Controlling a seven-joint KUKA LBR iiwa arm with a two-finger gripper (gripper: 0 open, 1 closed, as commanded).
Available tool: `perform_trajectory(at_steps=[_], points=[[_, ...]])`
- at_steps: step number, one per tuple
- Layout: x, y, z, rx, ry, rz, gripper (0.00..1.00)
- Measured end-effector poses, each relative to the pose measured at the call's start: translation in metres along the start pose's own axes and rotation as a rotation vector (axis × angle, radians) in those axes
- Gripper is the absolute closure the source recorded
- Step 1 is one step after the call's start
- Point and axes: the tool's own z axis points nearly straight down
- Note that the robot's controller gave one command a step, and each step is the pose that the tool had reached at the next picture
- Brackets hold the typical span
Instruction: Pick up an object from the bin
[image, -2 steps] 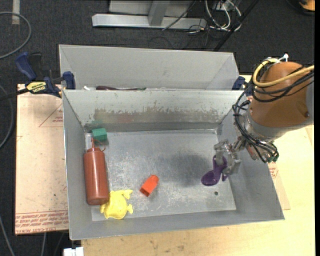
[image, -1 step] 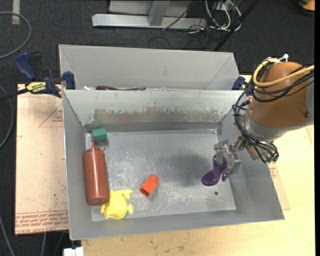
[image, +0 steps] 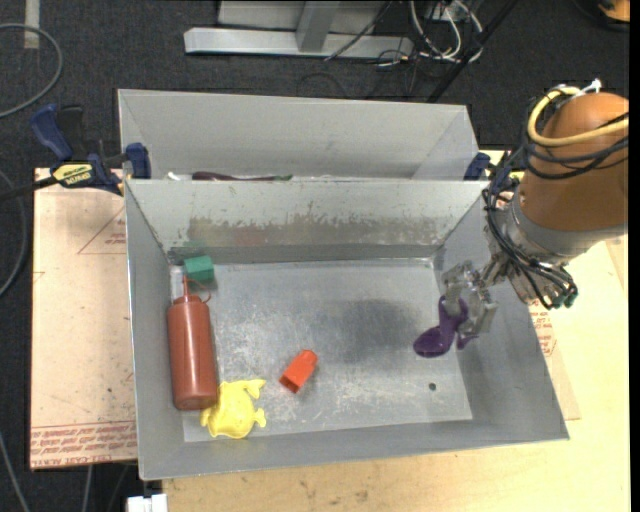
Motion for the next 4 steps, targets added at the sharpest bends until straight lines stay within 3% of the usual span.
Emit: perform_trajectory(at_steps=[1,2,3,4], points=[[0.003,0.014,-0.069,0.002,-0.005,-0.004,1.00],[-0.027,0.005,0.107,0.002,-0.008,-0.080,1.00],[-0.029,0.004,0.123,0.002,-0.008,-0.086,1.00],[-0.024,0.009,0.163,0.001,-0.008,-0.139,1.00]])
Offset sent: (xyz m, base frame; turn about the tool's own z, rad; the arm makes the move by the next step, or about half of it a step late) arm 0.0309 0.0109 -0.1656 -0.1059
